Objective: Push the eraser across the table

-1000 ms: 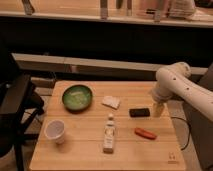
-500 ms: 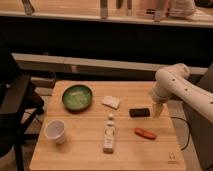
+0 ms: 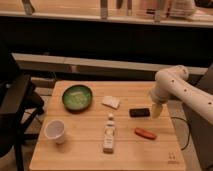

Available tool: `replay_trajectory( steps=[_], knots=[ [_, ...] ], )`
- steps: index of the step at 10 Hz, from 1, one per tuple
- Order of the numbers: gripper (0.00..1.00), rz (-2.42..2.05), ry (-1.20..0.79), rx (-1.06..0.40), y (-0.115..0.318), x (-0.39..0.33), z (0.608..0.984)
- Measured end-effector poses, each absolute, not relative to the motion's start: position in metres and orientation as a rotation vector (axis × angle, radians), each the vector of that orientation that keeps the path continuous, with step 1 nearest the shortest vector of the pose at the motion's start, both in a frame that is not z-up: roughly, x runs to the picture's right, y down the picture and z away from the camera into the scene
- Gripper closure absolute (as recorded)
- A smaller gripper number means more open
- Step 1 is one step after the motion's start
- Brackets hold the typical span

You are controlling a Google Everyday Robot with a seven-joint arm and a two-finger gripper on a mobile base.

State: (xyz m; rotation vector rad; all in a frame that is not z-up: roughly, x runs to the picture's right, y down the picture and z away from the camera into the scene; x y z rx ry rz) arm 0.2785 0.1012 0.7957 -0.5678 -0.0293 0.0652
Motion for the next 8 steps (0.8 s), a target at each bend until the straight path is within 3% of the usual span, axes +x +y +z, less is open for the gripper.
replay_trajectory(
  steps=[3,4,5,8],
  knots=[
    [0.20,0.073,-0.036,-0.569,0.104,0.279,0.799],
    [0.23,0.075,-0.038,-0.568,0.105,0.278,0.800],
    [0.28,0.078,-0.041,-0.569,0.106,0.278,0.802],
    [0.61,0.087,-0.046,-0.571,0.109,0.278,0.807]
  ],
)
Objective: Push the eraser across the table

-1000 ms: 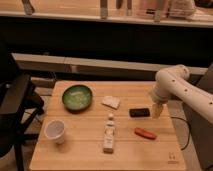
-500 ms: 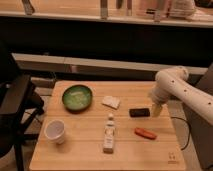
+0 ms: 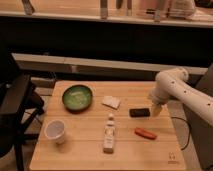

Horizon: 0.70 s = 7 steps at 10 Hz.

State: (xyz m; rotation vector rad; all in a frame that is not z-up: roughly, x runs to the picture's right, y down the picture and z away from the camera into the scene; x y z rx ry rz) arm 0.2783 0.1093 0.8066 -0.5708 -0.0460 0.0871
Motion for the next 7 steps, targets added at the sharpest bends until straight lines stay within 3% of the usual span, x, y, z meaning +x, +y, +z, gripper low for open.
replay_trajectory(
  steps=[4,7],
  knots=[
    [0.99,0.104,-0.051,-0.572,0.115,0.280,0.816],
    [1.00,0.108,-0.051,-0.576,0.122,0.288,0.838]
  ],
)
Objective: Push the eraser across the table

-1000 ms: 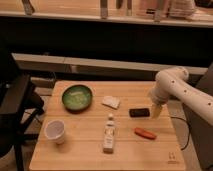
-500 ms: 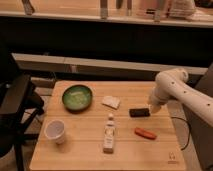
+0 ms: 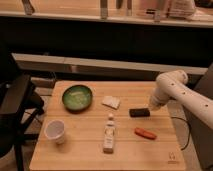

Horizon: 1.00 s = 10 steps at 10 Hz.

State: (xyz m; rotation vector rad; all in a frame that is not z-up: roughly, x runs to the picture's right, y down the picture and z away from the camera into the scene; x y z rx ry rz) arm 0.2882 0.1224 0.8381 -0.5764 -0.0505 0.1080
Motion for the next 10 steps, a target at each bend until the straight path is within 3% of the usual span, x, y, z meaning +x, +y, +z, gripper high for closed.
replay_trajectory(
  steps=[10],
  knots=[
    [1.00,0.094,-0.059,-0.567,0.125,0.274,0.861]
  ],
)
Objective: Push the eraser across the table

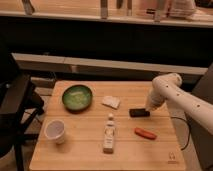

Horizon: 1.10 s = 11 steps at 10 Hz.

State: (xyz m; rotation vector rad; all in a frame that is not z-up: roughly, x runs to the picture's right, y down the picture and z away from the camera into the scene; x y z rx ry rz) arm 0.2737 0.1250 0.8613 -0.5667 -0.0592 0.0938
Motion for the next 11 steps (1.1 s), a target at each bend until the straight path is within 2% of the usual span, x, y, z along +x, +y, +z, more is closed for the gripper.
replay_trajectory(
  steps=[11],
  knots=[
    [1.00,0.088,-0.066,-0.575,0.133,0.260,0.885]
  ],
)
